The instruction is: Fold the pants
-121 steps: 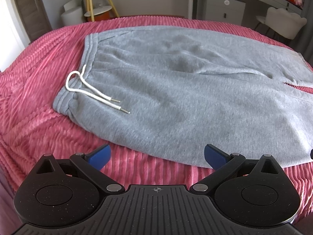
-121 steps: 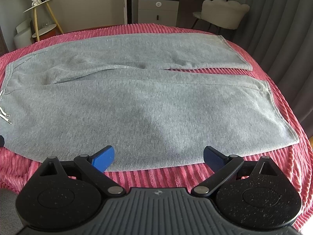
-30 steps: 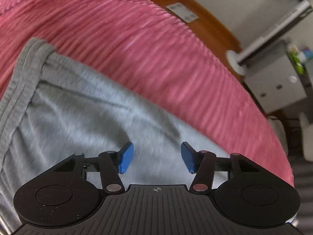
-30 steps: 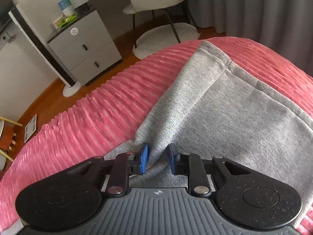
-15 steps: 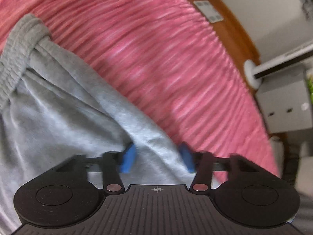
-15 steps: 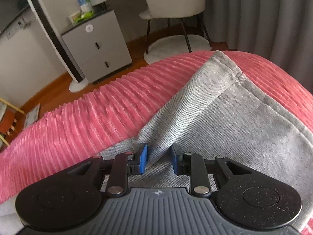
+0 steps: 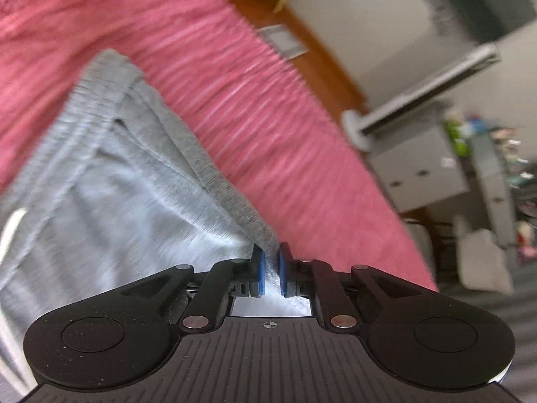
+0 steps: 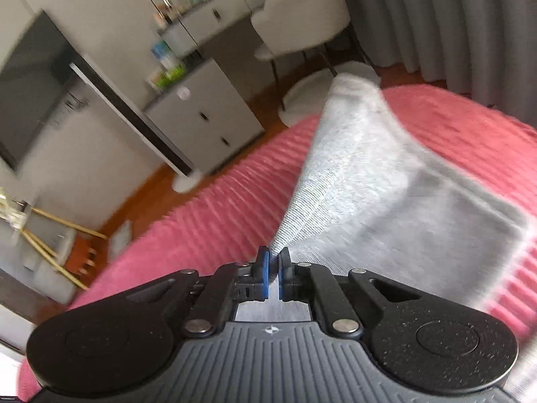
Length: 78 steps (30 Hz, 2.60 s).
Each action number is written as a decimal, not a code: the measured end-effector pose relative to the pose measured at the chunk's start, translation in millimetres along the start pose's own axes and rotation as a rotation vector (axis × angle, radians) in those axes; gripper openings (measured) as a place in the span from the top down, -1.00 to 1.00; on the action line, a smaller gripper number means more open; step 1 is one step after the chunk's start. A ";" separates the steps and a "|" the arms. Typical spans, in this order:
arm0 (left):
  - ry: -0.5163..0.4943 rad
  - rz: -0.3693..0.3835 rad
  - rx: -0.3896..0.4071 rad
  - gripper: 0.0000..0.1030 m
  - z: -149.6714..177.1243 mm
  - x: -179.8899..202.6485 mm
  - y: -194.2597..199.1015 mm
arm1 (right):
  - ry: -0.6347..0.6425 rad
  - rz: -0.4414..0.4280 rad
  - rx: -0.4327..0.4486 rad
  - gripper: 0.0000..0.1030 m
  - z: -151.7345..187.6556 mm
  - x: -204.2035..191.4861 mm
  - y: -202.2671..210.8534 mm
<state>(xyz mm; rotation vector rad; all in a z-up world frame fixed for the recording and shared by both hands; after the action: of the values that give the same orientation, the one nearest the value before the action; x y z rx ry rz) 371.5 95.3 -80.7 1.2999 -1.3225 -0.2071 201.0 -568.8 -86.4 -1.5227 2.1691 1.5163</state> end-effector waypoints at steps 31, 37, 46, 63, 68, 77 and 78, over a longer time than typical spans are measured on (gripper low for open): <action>-0.023 -0.035 0.071 0.16 152.1 -162.5 99.0 | 0.402 0.370 0.028 -0.34 182.7 98.8 183.2; -0.031 -0.053 0.061 0.25 154.4 -171.8 97.8 | 0.657 0.541 0.063 -0.36 172.2 80.1 148.3; -0.014 -0.053 0.051 0.71 150.3 -178.8 104.7 | 0.227 0.413 0.043 0.87 135.5 126.6 149.8; -0.029 -0.076 0.077 0.29 167.3 -183.4 123.3 | -0.405 0.229 0.151 -0.14 170.0 249.1 235.3; -0.017 -0.059 0.051 0.33 174.7 -182.9 115.8 | -0.352 0.226 0.112 -0.31 165.8 240.2 222.2; -0.014 0.024 0.070 0.76 170.2 -170.0 133.0 | -0.433 0.104 0.150 0.90 161.9 240.3 232.7; -0.019 0.038 0.079 0.76 170.4 -168.5 138.4 | -0.469 0.046 0.180 0.90 158.7 241.0 239.5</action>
<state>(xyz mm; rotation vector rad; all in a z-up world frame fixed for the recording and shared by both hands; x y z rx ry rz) 108.8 173.8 -118.7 1.3402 -1.3819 -0.1420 -167.7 -607.3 -142.4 -0.9511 2.0043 1.4607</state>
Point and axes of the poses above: each gripper's, at about its wrist camera, not at the fingertips, and y roughly against the way its jaws point, x to its right, z to its underside, the point moved 8 cm from there along -y, roughly the way its jaws point, and after that the axes turned 3 degrees about -x, right-handed, at the moved point
